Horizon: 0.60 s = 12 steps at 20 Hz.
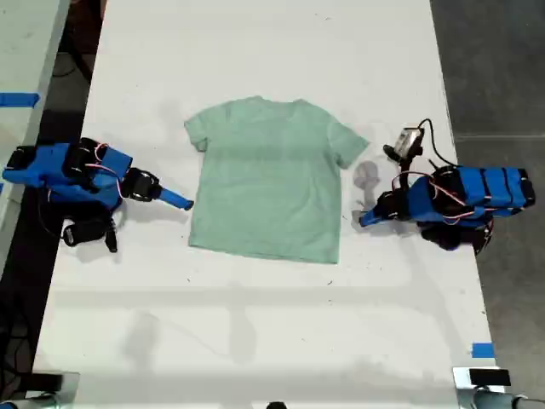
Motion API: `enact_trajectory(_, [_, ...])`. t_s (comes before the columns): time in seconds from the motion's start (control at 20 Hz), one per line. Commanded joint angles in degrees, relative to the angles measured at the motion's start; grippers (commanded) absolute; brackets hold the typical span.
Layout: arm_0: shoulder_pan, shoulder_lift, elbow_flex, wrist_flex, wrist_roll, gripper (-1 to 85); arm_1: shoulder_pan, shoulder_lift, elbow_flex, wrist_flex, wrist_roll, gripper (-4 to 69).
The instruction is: Fold t shirt
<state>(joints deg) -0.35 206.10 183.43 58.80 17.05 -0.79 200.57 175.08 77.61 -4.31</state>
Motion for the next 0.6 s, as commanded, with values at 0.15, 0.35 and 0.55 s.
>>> enact_trajectory(0.15, [0.5,0.4,0.4,0.2,0.4,13.4,3.2,0.4,-4.7,-8.5,-9.1,1.2])
enact_trajectory(0.35, [0.4,0.4,0.4,0.2,0.4,13.4,24.7,-20.7,-22.9,-0.7,-17.5,8.4])
enact_trajectory(0.55, [0.4,0.4,0.4,0.2,0.4,13.3,43.9,-37.5,-31.7,-2.4,-28.8,19.4])
